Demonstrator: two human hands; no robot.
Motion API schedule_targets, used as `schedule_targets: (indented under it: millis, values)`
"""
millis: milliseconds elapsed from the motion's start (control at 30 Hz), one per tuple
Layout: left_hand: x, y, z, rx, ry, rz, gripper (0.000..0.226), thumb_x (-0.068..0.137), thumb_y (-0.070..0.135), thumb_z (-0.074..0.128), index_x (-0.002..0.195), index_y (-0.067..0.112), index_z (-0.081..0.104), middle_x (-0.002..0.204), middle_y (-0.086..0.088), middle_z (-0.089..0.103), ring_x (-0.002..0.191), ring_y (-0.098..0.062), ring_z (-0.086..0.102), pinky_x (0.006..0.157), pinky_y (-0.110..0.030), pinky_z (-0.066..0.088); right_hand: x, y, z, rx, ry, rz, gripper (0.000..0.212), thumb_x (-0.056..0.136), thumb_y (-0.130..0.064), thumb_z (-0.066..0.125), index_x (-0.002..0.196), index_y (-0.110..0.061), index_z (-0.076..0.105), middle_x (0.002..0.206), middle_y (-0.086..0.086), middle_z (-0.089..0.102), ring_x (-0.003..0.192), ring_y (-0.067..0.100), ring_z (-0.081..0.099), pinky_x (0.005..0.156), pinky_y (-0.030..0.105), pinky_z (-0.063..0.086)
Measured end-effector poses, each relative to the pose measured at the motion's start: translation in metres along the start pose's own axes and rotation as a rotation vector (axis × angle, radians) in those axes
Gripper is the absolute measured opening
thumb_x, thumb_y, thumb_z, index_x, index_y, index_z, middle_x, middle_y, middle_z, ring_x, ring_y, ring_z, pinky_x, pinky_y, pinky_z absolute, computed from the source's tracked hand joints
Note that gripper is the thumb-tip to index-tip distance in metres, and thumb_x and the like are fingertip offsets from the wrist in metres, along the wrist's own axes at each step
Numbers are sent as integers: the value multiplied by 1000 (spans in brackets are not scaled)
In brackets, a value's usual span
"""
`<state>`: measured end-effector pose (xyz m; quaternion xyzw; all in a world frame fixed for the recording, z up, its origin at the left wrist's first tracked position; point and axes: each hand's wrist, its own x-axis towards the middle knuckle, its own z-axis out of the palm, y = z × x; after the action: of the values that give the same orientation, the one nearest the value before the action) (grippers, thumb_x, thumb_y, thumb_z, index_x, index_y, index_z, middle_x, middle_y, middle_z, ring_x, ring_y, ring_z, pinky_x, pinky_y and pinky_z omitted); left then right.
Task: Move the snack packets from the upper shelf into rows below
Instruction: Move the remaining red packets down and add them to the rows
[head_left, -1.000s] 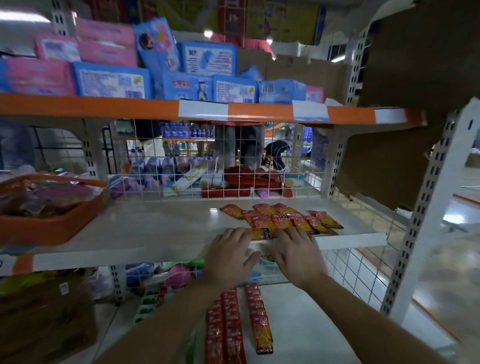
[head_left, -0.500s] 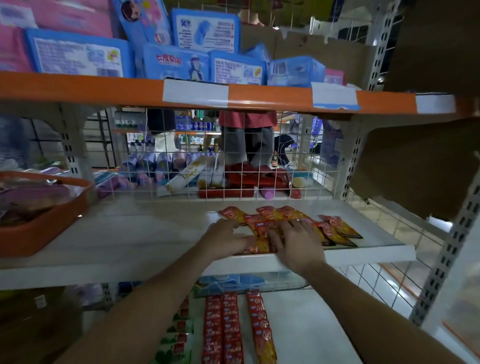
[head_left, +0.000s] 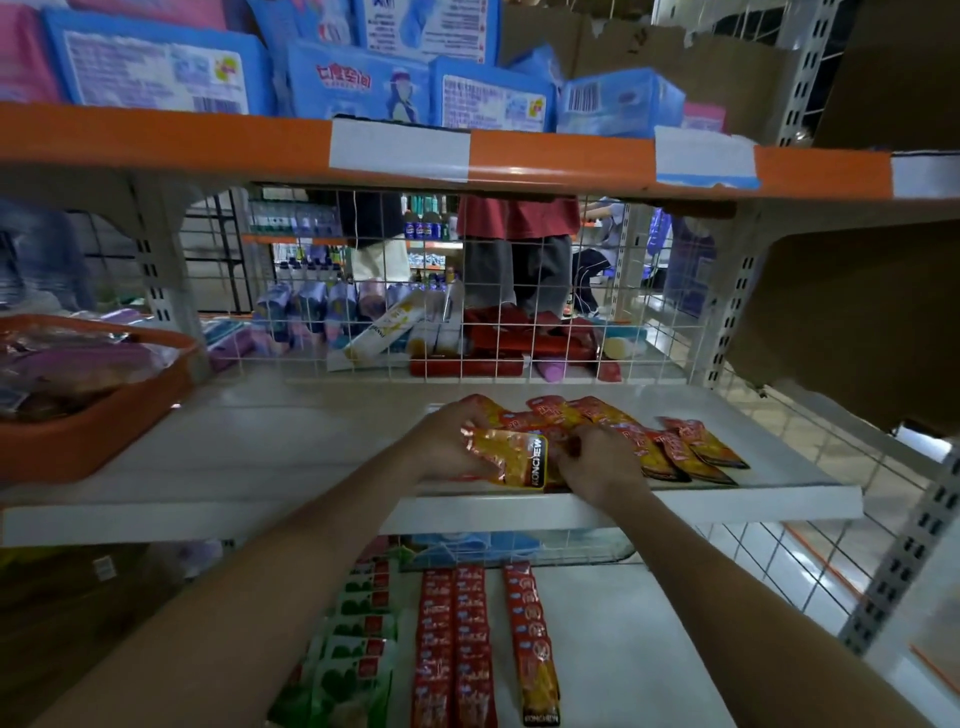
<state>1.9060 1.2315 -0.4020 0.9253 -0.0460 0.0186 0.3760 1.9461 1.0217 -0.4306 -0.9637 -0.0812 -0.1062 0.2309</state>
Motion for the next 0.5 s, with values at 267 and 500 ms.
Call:
schedule_targets:
  millis: [267, 500]
  values:
    - [0, -3, -22, -381, 142, -9, 65, 65, 2, 89, 119, 16, 57, 108, 1, 61, 89, -13, 63, 60, -25, 55, -2, -2, -5, 177, -94, 48, 28, 85, -38, 73, 75, -24, 51, 76, -6, 55, 87, 22, 57, 77, 32, 44]
    - [1, -8, 7, -762, 122, -11, 34, 85, 2, 72, 116, 17, 66, 112, -9, 72, 104, -29, 69, 82, -38, 60, -3, 3, -8, 513, -115, 121, 34, 90, -20, 69, 117, -17, 49, 108, 5, 64, 99, 23, 61, 91, 43, 51]
